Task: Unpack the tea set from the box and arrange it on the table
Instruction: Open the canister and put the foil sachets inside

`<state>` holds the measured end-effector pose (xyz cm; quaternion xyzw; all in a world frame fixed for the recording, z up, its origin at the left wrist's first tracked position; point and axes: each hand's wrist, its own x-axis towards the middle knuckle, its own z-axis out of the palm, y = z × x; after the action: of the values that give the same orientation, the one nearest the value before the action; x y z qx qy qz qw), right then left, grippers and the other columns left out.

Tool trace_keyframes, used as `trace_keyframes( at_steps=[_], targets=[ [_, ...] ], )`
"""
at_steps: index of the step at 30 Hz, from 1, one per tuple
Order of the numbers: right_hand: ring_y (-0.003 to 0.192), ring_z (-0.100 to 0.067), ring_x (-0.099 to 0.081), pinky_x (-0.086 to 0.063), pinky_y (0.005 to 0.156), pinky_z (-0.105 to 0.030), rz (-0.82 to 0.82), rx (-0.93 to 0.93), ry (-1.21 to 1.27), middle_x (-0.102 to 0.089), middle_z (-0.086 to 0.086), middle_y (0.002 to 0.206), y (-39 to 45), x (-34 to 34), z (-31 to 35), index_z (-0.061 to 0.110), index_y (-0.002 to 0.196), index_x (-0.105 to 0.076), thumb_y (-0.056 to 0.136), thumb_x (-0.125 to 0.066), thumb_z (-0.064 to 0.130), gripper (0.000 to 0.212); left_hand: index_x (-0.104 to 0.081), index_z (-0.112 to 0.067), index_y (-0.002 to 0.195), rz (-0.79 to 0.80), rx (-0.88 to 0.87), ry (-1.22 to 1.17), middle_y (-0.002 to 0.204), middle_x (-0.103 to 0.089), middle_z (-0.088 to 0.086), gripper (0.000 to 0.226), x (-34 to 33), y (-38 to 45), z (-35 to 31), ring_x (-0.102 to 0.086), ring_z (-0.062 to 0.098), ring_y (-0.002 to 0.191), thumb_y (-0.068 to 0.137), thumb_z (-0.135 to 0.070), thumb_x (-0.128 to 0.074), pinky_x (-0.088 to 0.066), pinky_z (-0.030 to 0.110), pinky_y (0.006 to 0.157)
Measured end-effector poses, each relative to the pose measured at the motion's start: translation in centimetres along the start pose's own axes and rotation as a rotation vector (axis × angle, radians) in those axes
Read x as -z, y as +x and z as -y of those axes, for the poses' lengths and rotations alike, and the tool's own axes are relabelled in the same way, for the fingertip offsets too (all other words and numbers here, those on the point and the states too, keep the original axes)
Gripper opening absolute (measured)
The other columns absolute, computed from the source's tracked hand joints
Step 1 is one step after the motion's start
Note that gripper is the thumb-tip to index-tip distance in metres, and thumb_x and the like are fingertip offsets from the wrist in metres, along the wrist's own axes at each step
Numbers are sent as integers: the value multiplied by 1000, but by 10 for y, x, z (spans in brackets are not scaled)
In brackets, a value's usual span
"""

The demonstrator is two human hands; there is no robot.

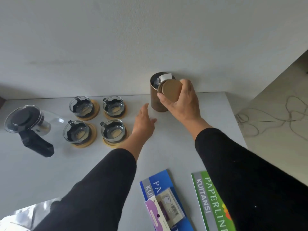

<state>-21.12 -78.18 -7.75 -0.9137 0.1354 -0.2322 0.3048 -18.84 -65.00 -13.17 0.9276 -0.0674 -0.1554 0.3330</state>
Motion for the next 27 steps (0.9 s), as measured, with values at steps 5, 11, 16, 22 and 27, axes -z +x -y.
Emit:
trace_keyframes(
  at_steps=[5, 11, 16, 22, 27],
  targets=[
    [110, -29, -52, -45, 86, -33, 48, -125, -34, -53, -15, 119, -66, -12, -9, 0, 126, -43, 70, -73, 56, 85, -20, -13, 150, 123, -57, 157, 159, -11, 1, 62, -18, -40, 28, -31, 25, 140, 95, -1, -47, -29, 32, 110],
    [116, -28, -46, -42, 92, -31, 262, -200, -154, -47, -16, 127, -109, -38, -17, 1, 130, -35, 74, -70, 55, 85, -17, -10, 151, 161, -103, 238, 160, -2, 4, 72, -18, -55, 47, -7, 23, 148, 88, 11, -44, -17, 29, 116],
    [117, -30, -46, -41, 95, -33, 283, -193, -156, -48, -17, 126, -110, -52, -18, -1, 128, -36, 72, -74, 51, 85, -18, -12, 151, 165, -142, 241, 160, -4, 2, 68, -12, -54, 47, -11, 21, 147, 90, 8, -43, -20, 26, 114],
    [119, -32, -44, -39, 99, -34, 293, -189, -170, -47, -19, 127, -103, -61, -22, -3, 129, -36, 72, -76, 47, 85, -19, -14, 151, 143, -129, 225, 160, -4, 0, 67, -15, -54, 50, -10, 21, 148, 92, 7, -43, -20, 27, 115],
    [126, -33, -40, -36, 106, -36, 319, -179, -207, -44, -22, 134, -102, -66, -25, -5, 134, -33, 75, -72, 48, 89, -20, -14, 151, 125, -132, 227, 160, -7, 1, 66, -16, -54, 49, -11, 20, 148, 92, 6, -43, -20, 25, 114]
  ],
)
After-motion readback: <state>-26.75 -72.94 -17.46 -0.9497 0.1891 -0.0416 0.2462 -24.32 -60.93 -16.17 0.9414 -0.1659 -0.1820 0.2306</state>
